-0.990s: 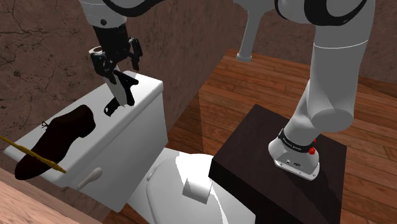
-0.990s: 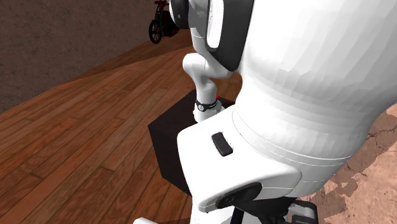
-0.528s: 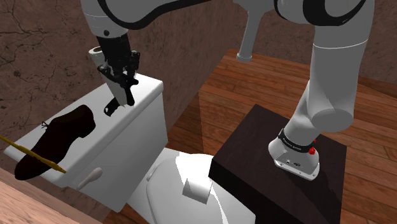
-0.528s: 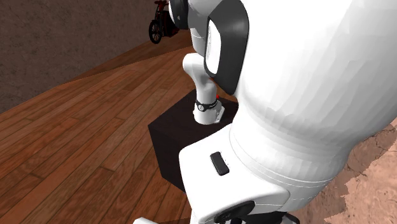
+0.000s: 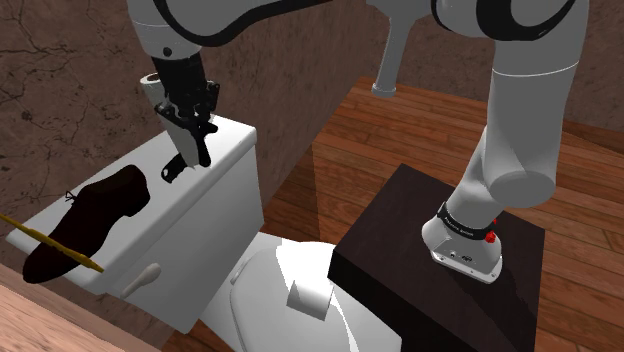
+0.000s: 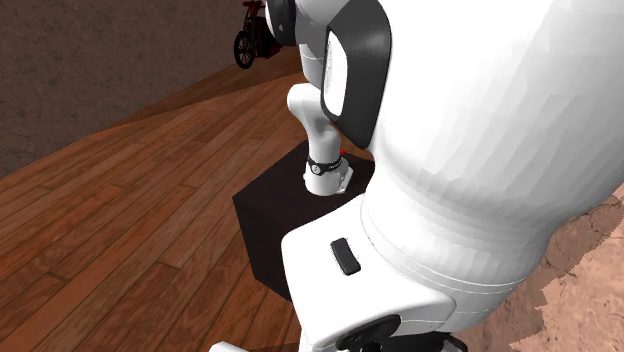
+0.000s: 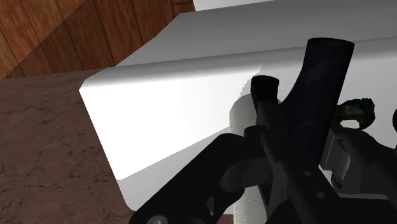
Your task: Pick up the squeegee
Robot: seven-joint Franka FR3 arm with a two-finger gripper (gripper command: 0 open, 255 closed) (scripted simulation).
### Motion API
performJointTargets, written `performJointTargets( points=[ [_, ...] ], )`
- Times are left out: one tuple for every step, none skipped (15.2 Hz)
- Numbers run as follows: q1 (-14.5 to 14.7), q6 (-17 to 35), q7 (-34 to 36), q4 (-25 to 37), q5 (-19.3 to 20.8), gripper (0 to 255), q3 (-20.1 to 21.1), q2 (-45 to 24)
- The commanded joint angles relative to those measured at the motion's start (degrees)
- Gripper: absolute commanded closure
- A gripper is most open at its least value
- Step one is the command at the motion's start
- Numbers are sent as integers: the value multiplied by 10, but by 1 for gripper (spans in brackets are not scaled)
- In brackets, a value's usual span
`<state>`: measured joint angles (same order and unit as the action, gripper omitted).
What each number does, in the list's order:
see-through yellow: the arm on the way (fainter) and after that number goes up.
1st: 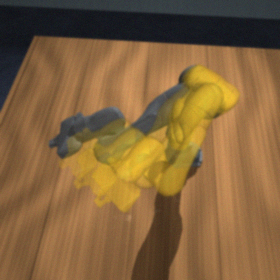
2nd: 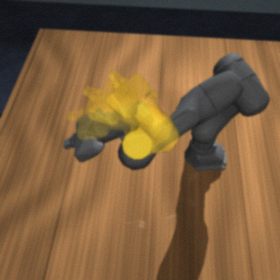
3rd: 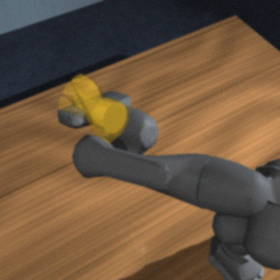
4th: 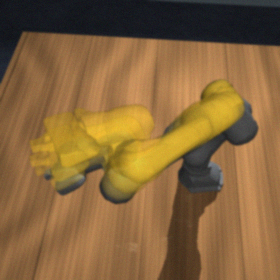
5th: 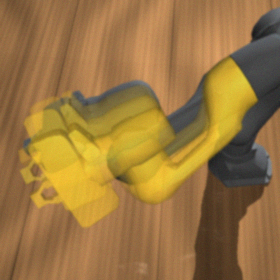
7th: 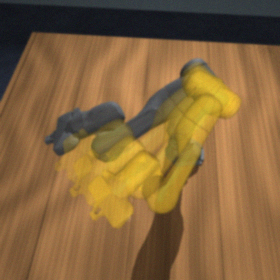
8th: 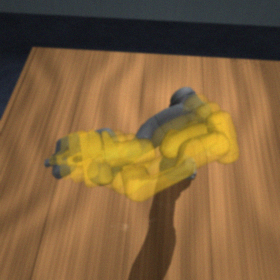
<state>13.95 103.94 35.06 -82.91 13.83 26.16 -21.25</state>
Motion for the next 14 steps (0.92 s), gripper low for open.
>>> performJointTargets(
  points=[
    [1,-7,-1,7,-1,255,0,0],
    [1,-15,-2,15,-1,255,1,0],
    [2,-23,-3,23,-1,255,1,0],
    [3,-31,-3,31,-1,255,1,0],
    [4,-39,-4,40,-1,255,1,-1],
    [5,-47,-5,49,-1,255,1,-2],
    [7,-55,-6,58,-1,255,2,-3],
    [8,-63,-6,67,0,255,2,-4],
    [9,-71,-7,77,0,255,2,-5],
    [11,-80,-8,87,0,255,2,-7],
    [12,-89,-8,97,1,255,2,-8],
    [14,-97,-9,108,2,255,2,-10],
    [16,-106,-10,119,3,255,2,-13],
    [18,-115,-10,131,4,255,2,-15]
  ],
)
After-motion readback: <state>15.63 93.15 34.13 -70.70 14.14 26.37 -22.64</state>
